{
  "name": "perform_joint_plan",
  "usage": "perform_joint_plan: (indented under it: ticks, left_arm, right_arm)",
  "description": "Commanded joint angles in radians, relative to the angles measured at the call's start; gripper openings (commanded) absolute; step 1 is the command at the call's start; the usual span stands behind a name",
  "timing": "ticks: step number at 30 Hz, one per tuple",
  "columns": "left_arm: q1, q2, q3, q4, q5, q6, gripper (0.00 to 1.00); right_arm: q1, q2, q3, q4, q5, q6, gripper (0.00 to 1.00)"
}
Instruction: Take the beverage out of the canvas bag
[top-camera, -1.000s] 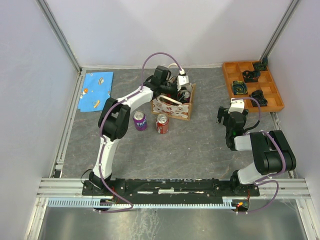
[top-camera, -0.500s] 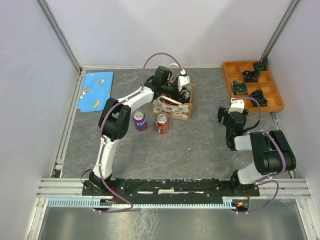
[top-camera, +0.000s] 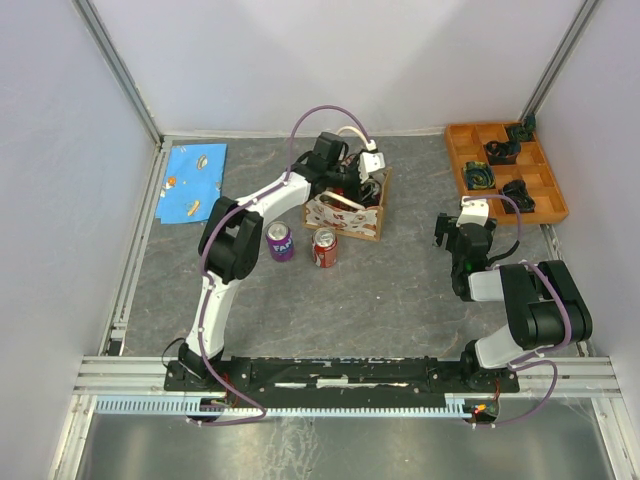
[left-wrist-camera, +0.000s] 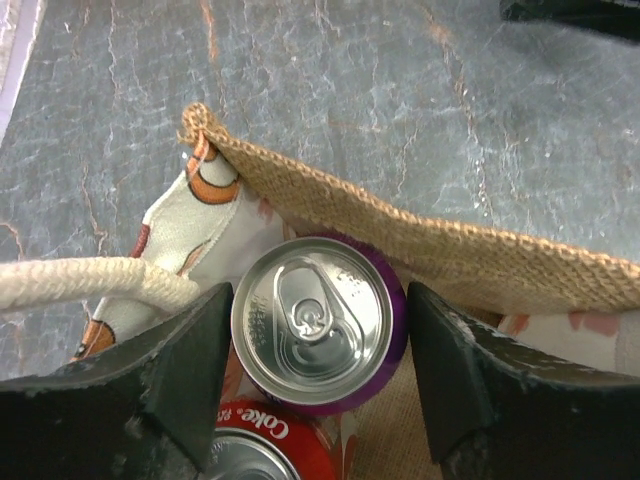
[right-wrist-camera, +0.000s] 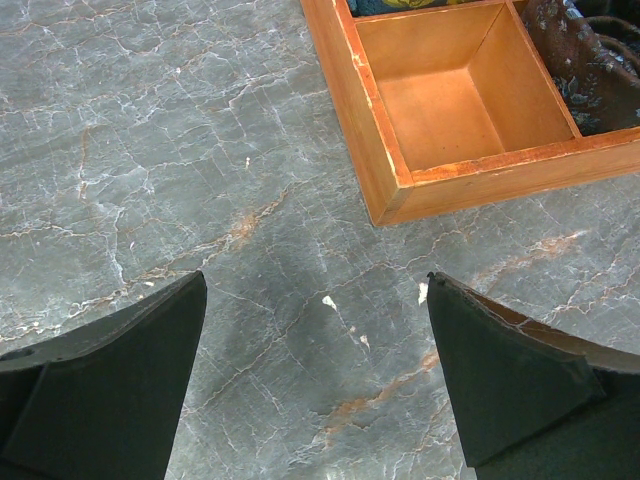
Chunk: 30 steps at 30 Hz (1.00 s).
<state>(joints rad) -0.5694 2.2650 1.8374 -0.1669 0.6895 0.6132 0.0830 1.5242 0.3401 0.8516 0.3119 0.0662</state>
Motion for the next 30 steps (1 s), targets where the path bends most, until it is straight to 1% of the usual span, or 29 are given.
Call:
perform_joint_plan:
  ticks: [1, 2, 6, 9, 11, 12, 17, 22, 30]
  left_arm:
    - [-0.003, 0.003, -0.019, -0.003, -0.055, 0.042, 0.68]
    - [-0.004, 0.005, -0.025, -0.001, -0.063, 0.04, 0.63]
    - [-0.006, 0.003, -0.038, 0.001, -0.079, 0.037, 0.48]
    - [-0.006, -0.003, -0.036, 0.002, -0.094, 0.032, 0.25]
    - [-0.006, -0.009, -0.032, 0.003, -0.097, 0.026, 0.05]
    - [-0.007, -0.012, -0.027, 0.005, -0.096, 0.021, 0.03]
    - [-0.006, -0.036, 0.028, 0.017, -0.071, -0.02, 0.03]
    - [-0.007, -0.064, 0.088, 0.064, -0.052, -0.068, 0.03]
    - [-0.006, -0.093, 0.15, 0.102, -0.075, -0.098, 0.03]
  right_arm:
    - [-0.003, -0.013, 0.017, 0.03, 0.007, 0.006, 0.99]
    - [-0.004, -0.012, 0.017, 0.03, 0.007, 0.006, 0.99]
    - [-0.003, -0.013, 0.017, 0.03, 0.007, 0.006, 0.99]
    - [-0.003, -0.012, 0.017, 0.03, 0.007, 0.006, 0.99]
    - [-0.003, -0.012, 0.017, 0.03, 0.007, 0.006, 0.99]
    - [-0.004, -0.012, 0.017, 0.03, 0.007, 0.006, 0.99]
    - [-0.004, -0.013, 0.018, 0.03, 0.007, 0.006, 0.99]
    - [-0.004, -0.012, 0.017, 0.03, 0.007, 0.006, 0.99]
    - [-0.003, -0.012, 0.017, 0.03, 0.007, 0.006, 0.99]
